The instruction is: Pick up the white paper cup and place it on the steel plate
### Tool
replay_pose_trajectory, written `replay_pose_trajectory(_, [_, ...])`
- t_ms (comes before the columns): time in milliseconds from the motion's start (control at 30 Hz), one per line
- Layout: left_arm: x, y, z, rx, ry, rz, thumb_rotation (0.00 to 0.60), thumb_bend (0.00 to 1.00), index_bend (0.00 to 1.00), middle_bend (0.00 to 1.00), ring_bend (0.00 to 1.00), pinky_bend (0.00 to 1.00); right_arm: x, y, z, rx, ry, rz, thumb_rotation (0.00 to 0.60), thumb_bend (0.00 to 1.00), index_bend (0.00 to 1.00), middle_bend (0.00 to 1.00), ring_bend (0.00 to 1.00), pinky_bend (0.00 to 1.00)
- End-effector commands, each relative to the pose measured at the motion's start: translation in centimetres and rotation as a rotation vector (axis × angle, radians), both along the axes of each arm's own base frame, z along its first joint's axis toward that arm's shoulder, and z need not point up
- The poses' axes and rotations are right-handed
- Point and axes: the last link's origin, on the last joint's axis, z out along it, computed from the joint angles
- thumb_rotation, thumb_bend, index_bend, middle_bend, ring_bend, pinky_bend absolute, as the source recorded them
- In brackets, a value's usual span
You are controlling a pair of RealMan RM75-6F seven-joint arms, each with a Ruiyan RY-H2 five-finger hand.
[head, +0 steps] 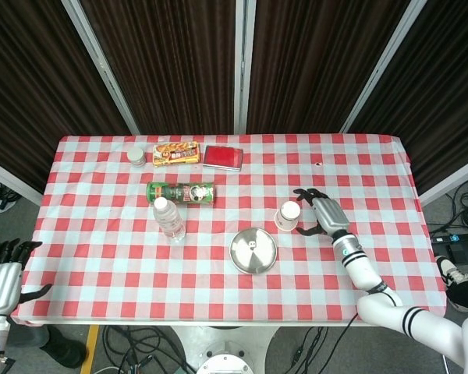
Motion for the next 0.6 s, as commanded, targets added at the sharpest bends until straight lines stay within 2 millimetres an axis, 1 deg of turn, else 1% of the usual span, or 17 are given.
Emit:
replay_pose_trajectory(33, [0.0, 0.1, 0.0, 0.0, 0.001, 0.0, 0.6, 0.07, 0.2, 0.19, 0.1, 0.08, 0.5, -0.5, -0.9, 0.016, -0.004, 0.005, 0.6, 0.09, 0.18, 0.26, 0.09, 0.16])
replay_pose_trajectory(100, [0.0, 0.1, 0.0, -0.003, 0.001, 0.001, 0.6, 0.07, 0.2, 0.19, 0.1, 0.08, 0.7, -0.8, -1.4, 0.021, -0.003, 0.003, 0.6, 0.1, 0.21, 0.27, 0.09, 0.16])
replay_pose_trajectory(167, [0.0, 0.2, 0.0, -0.006, 0.002, 0.001, 0.6, 0.07, 0.2, 0.19, 0.1, 0.08, 0.9, -1.1, -1.9, 0.025, -0.009, -0.002, 0.6, 0.13, 0.26, 0.28, 0.09, 0.16])
replay_pose_trajectory(233, [0.0, 0.2, 0.0, -0.006, 0.002, 0.0, 0.6, 0.07, 0.2, 0.19, 0.1, 0.08, 1.3, -1.4, -2.3, 0.02, -0.022, 0.003, 0.6, 0.18, 0.33, 0.3, 0.11, 0.17])
replay_pose_trajectory(300, [0.0, 0.2, 0.1, -0.002, 0.003, -0.001, 0.6, 0.07, 0.2, 0.19, 0.1, 0.08, 1.6, -1.4, -2.4, 0.009, -0.03, 0.02, 0.6, 0.25, 0.45, 0.33, 0.13, 0.19])
replay_pose_trajectory(333, [0.0, 0.2, 0.2, 0.001, 0.003, 0.001, 0.6, 0.07, 0.2, 0.19, 0.1, 0.08, 1.8, -1.3, -2.3, 0.001, -0.037, 0.035, 0.6, 0.27, 0.5, 0.34, 0.14, 0.19])
replay_pose_trajectory(400, [-0.1, 0.2, 0.3, 0.003, 0.003, 0.005, 0.6, 0.07, 0.2, 0.19, 0.1, 0.08, 2.2, -1.0, -1.8, -0.013, -0.062, 0.063, 0.6, 0.29, 0.54, 0.35, 0.15, 0.2])
replay_pose_trajectory(467, [-0.1, 0.1, 0.2, -0.001, 0.004, 0.007, 0.6, 0.07, 0.2, 0.19, 0.1, 0.08, 2.7, -0.3, -1.3, -0.018, -0.096, 0.1, 0.6, 0.29, 0.54, 0.36, 0.15, 0.2])
replay_pose_trajectory(533, [-0.1, 0.1, 0.2, -0.006, 0.005, 0.008, 0.6, 0.07, 0.2, 0.19, 0.1, 0.08, 3.5, 0.8, -0.8, -0.009, -0.141, 0.149, 0.6, 0.29, 0.54, 0.36, 0.15, 0.2])
replay_pose_trajectory(600, [-0.1, 0.1, 0.1, -0.005, 0.004, 0.007, 0.6, 0.07, 0.2, 0.19, 0.1, 0.08, 4.0, 1.8, -0.6, 0.016, -0.169, 0.185, 0.6, 0.29, 0.54, 0.36, 0.15, 0.2])
